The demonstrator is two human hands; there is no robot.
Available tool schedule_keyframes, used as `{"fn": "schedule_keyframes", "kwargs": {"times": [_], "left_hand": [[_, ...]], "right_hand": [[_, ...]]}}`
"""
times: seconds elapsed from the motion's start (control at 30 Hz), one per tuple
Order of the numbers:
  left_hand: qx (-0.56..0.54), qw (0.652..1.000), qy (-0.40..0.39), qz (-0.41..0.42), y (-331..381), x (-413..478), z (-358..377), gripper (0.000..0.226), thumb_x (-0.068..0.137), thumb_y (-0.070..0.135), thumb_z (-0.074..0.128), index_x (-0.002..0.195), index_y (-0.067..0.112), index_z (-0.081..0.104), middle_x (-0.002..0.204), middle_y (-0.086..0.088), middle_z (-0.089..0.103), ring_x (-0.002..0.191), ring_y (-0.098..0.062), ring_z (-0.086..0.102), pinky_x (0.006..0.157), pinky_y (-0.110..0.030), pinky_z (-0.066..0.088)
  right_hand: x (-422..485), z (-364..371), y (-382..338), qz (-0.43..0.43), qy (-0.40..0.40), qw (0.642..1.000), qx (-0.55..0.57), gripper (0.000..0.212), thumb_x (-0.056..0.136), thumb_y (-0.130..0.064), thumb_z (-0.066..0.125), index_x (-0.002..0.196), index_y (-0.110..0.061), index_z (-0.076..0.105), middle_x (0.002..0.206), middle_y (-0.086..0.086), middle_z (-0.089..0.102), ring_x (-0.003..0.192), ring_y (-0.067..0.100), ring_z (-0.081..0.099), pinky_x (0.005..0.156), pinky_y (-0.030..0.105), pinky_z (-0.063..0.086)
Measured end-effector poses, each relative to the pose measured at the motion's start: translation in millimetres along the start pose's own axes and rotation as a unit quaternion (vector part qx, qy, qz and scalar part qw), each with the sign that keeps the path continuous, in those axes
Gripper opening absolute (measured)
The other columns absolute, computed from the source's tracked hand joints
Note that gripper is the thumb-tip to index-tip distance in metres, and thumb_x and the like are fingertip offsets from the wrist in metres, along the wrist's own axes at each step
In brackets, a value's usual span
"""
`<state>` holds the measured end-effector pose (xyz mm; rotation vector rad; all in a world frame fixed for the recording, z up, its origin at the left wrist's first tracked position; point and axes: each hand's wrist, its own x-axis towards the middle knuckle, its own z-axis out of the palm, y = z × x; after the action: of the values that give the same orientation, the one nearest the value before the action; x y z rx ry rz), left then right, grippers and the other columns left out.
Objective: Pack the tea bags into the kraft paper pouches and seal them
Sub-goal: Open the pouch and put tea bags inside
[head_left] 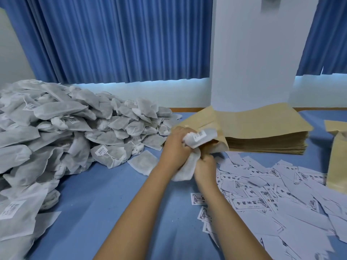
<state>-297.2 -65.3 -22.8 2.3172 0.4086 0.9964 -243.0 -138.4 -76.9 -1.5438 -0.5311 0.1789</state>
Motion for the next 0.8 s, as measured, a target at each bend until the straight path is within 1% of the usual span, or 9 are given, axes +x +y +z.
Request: {"fn": "schedule_keyframes", "kwargs": {"times": [0.1,0.23,0.37,0.47,0.57,0.63,0.7,0.77,0.8], "left_hand": [[0.212,0.966,-0.145,0.017,-8.4,3.6,0.5,0.022,0.087,0.019,0.058,0.108,0.019,0.066,0.118,-0.005,0.054,0.108,-0.024,0.052,0.084,-0.031,0.043],[0.398,0.897,-0.181,-0.069,-5.4,10.2,11.0,0.023,0.092,0.019,0.049,0.112,0.02,0.06,0.119,-0.006,0.056,0.114,-0.026,0.052,0.086,-0.036,0.047],[0.486,0.837,-0.205,-0.142,0.1,14.3,22.0,0.033,0.094,0.008,0.048,0.125,0.015,0.056,0.127,-0.009,0.056,0.117,-0.028,0.055,0.091,-0.04,0.048],[0.408,0.83,-0.289,-0.246,-2.4,34.4,2.7,0.031,0.096,0.02,0.048,0.125,0.013,0.057,0.126,-0.007,0.057,0.116,-0.026,0.055,0.095,-0.038,0.044],[0.237,0.833,-0.347,-0.359,-3.4,59.3,-25.6,0.029,0.104,0.02,0.034,0.097,0.002,0.055,0.094,-0.005,0.052,0.083,-0.02,0.05,0.085,-0.026,0.033],[0.211,0.836,-0.356,-0.361,-4.3,65.2,-33.6,0.038,0.103,0.003,0.032,0.069,0.005,0.05,0.076,-0.007,0.045,0.067,-0.02,0.04,0.081,-0.029,0.032],[0.249,0.837,-0.351,-0.339,-5.2,57.3,-33.9,0.042,0.098,0.0,0.041,0.059,0.007,0.052,0.07,-0.008,0.046,0.063,-0.022,0.042,0.069,-0.028,0.038],[0.24,0.841,-0.356,-0.33,-7.4,41.1,-26.8,0.039,0.101,0.01,0.043,0.072,0.005,0.068,0.084,-0.011,0.055,0.08,-0.024,0.053,0.071,-0.025,0.039],[0.204,0.852,-0.352,-0.33,-6.7,33.1,-22.4,0.027,0.103,0.017,0.041,0.1,0.011,0.068,0.096,-0.012,0.058,0.095,-0.022,0.052,0.08,-0.025,0.036]], "right_hand": [[4.9,-0.5,-3.5,0.039,0.029,0.998,0.034,0.032,0.092,-0.008,0.055,0.064,-0.023,0.052,0.064,-0.005,0.053,0.06,0.012,0.046,0.053,0.025,0.034],[-1.3,5.8,1.2,0.08,0.004,0.994,0.071,0.019,0.088,-0.005,0.053,0.07,-0.005,0.058,0.07,0.009,0.058,0.067,0.02,0.047,0.064,0.031,0.035],[-4.2,12.6,2.9,0.067,-0.011,0.996,0.059,0.039,0.087,0.0,0.05,0.054,-0.016,0.037,0.056,0.006,0.038,0.061,0.019,0.032,0.058,0.031,0.023],[-10.2,20.5,-0.6,0.071,-0.054,0.994,0.066,0.039,0.091,-0.001,0.047,0.056,-0.018,0.045,0.06,0.008,0.049,0.063,0.02,0.042,0.06,0.029,0.031],[-29.0,35.9,-9.6,0.148,-0.141,0.954,0.219,0.034,0.095,0.005,0.04,0.073,-0.011,0.061,0.06,0.002,0.066,0.053,0.016,0.062,0.047,0.022,0.048],[-41.7,46.6,-14.1,0.199,-0.198,0.912,0.3,0.034,0.096,0.008,0.034,0.081,-0.008,0.06,0.051,-0.004,0.064,0.043,0.006,0.06,0.042,0.02,0.049],[-44.8,49.4,-16.9,0.238,-0.183,0.875,0.38,0.03,0.098,0.007,0.034,0.084,-0.003,0.059,0.053,0.001,0.064,0.045,0.009,0.061,0.045,0.025,0.053],[-35.6,41.4,-19.7,0.307,-0.105,0.827,0.459,0.029,0.097,0.008,0.035,0.078,0.001,0.056,0.058,0.01,0.059,0.046,0.013,0.056,0.041,0.022,0.05],[-28.2,36.0,-19.1,0.338,-0.064,0.803,0.486,0.029,0.096,0.01,0.035,0.075,0.0,0.053,0.061,0.01,0.052,0.048,0.012,0.048,0.037,0.017,0.044]]}}
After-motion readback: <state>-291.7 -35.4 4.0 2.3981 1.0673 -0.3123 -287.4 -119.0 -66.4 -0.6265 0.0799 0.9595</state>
